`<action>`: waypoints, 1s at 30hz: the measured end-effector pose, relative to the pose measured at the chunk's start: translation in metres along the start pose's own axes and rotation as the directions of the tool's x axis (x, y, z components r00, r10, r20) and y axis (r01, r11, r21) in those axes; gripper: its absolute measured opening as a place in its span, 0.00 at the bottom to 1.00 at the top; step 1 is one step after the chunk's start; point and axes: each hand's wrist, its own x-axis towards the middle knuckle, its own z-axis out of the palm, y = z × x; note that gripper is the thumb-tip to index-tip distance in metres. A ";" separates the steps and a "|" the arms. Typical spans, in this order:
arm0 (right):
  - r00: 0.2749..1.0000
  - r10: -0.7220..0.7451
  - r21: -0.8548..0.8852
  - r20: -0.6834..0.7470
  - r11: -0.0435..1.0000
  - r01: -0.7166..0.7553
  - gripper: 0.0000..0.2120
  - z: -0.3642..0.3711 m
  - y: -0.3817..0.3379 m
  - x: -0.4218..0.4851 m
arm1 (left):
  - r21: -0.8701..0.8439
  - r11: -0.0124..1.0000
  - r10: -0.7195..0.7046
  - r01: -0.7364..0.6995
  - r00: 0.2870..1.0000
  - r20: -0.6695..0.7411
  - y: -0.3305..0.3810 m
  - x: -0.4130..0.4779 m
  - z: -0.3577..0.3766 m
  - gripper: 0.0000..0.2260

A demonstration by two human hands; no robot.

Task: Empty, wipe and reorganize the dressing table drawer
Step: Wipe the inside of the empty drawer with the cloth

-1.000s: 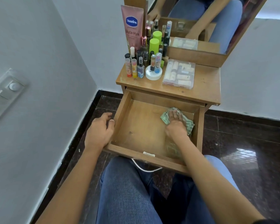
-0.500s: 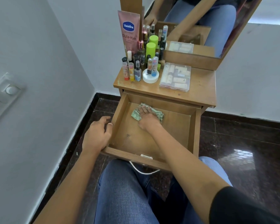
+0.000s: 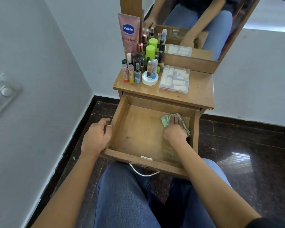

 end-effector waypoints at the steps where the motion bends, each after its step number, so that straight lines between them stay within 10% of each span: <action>1: 0.999 -0.035 -0.019 -0.007 0.999 0.035 0.31 0.005 0.002 0.000 | 0.003 1.000 -0.001 0.001 1.000 0.000 0.000 0.000 0.000 0.16; 11: 0.987 0.153 0.165 0.038 0.974 -0.158 0.33 0.018 -0.031 -0.017 | 0.010 1.000 0.026 -0.026 1.000 0.007 0.001 -0.002 -0.001 0.18; 19: 0.972 -0.176 0.195 0.154 0.970 0.145 0.30 0.030 -0.056 -0.027 | 0.233 0.963 0.166 -0.137 0.980 -0.110 0.023 -0.015 -0.013 0.27; 25: 0.878 -0.303 0.259 -0.370 0.874 0.411 0.23 -0.003 0.009 -0.044 | 0.250 0.833 0.457 -0.493 0.869 0.189 0.076 -0.021 0.006 0.22; 30: 0.748 -0.030 0.332 -0.663 0.884 0.330 0.21 -0.010 0.065 -0.039 | 0.170 0.865 0.392 -0.472 0.847 0.358 0.128 -0.015 0.062 0.23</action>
